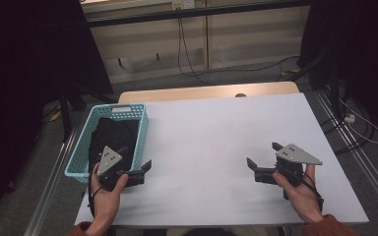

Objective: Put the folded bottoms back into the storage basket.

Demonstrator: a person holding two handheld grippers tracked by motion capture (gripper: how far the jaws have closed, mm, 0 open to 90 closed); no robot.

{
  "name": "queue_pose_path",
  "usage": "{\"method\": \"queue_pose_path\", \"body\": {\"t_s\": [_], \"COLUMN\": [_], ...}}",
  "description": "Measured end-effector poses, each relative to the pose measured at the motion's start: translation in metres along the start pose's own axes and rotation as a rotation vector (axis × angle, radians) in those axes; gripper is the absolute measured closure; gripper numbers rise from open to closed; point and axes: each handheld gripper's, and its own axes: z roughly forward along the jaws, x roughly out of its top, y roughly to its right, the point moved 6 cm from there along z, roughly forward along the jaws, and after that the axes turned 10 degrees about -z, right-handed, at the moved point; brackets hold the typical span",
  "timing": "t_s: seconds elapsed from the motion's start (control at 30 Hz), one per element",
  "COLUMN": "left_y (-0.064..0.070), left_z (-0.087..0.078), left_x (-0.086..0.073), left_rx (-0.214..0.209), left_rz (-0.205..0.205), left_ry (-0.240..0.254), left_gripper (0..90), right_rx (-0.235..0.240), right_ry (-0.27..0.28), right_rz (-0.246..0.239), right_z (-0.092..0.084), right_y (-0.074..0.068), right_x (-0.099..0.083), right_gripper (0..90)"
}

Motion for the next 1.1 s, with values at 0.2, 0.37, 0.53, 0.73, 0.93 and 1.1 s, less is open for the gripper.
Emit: {"method": "queue_pose_path", "body": {"t_s": [0.2, 0.37, 0.53, 0.73, 0.93, 1.1], "left_y": [0.001, 0.002, 0.005, -0.004, -0.002, -0.001], "left_z": [-0.005, -0.011, -0.014, -0.015, -0.017, -0.014], "left_x": [-0.005, -0.006, -0.012, -0.016, -0.016, -0.014], "left_rx": [0.001, 0.011, 0.009, 0.027, 0.025, 0.016], "left_rz": [-0.009, -0.004, 0.007, -0.014, -0.024, -0.046], "left_ry": [-0.011, -0.005, -0.005, -0.003, 0.01, 0.003], "left_gripper": [4.0, 4.0, 4.0, 4.0, 3.7, 4.1], "right_rx": [-0.043, -0.057, -0.064, -0.069, -0.075, -0.072], "right_ry": [0.003, 0.007, 0.007, 0.013, 0.02, 0.013], "right_rz": [0.018, 0.031, 0.033, 0.031, 0.03, 0.036], "right_z": [-0.013, -0.021, -0.029, -0.037, -0.043, -0.04], "right_y": [0.01, 0.014, 0.015, 0.017, 0.018, 0.019], "right_x": [-0.012, -0.017, -0.024, -0.028, -0.03, -0.031], "right_gripper": [2.1, 1.6, 1.6, 1.5, 1.6, 2.5]}}
